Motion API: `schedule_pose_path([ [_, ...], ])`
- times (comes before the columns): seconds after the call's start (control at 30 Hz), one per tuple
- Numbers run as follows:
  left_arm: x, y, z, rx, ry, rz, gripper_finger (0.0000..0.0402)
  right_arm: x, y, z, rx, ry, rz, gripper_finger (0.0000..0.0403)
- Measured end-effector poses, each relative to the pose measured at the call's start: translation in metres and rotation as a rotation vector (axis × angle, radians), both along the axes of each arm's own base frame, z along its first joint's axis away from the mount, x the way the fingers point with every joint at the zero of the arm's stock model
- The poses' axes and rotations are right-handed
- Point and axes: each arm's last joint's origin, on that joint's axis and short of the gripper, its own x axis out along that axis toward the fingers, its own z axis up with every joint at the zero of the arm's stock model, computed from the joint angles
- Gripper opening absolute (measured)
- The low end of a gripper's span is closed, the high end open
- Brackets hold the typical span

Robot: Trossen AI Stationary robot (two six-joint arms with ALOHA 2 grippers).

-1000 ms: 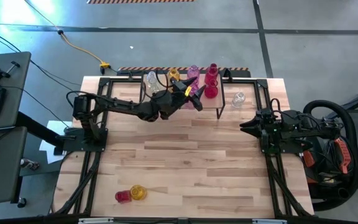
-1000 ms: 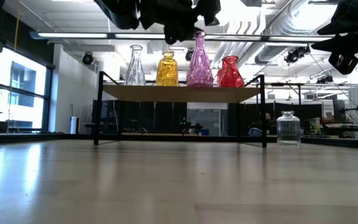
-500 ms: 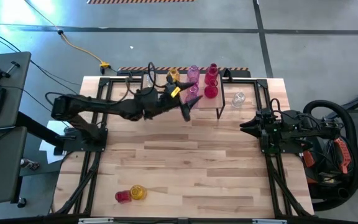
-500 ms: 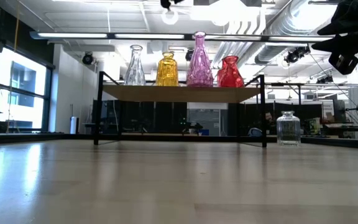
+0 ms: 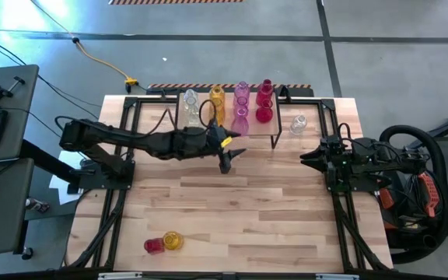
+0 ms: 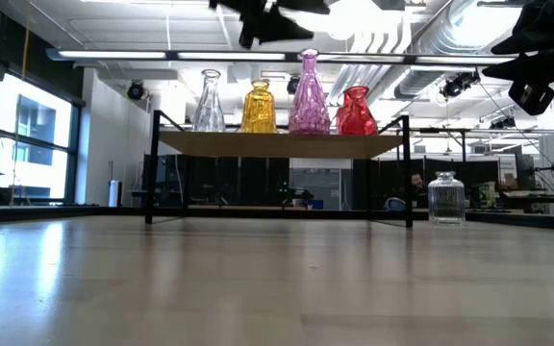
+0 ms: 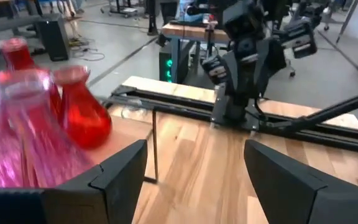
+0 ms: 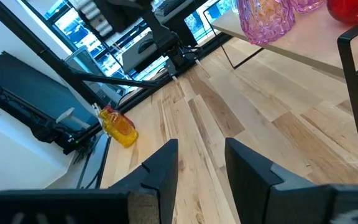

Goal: Sort vases onto shelf
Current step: Put the violet vase aligned with the other violet vases on the shelf

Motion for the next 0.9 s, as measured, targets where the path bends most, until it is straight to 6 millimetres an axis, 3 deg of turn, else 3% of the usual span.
schedule_pose_path([
  [0.2, -0.002, 0.009, -0.034, -0.049, -0.059, 0.041, 0.0259, 0.0, 0.0, 0.0, 0.0, 0.0, 0.0, 0.0114],
  [0.43, 0.011, 0.023, -0.058, -0.104, -0.051, 0.028, 0.0259, 0.0, 0.0, 0.0, 0.0, 0.0, 0.0, 0.0114],
  [0.9, 0.015, 0.037, -0.074, -0.145, 0.002, 0.057, 0.0259, 0.0, 0.0, 0.0, 0.0, 0.0, 0.0, 0.0114],
])
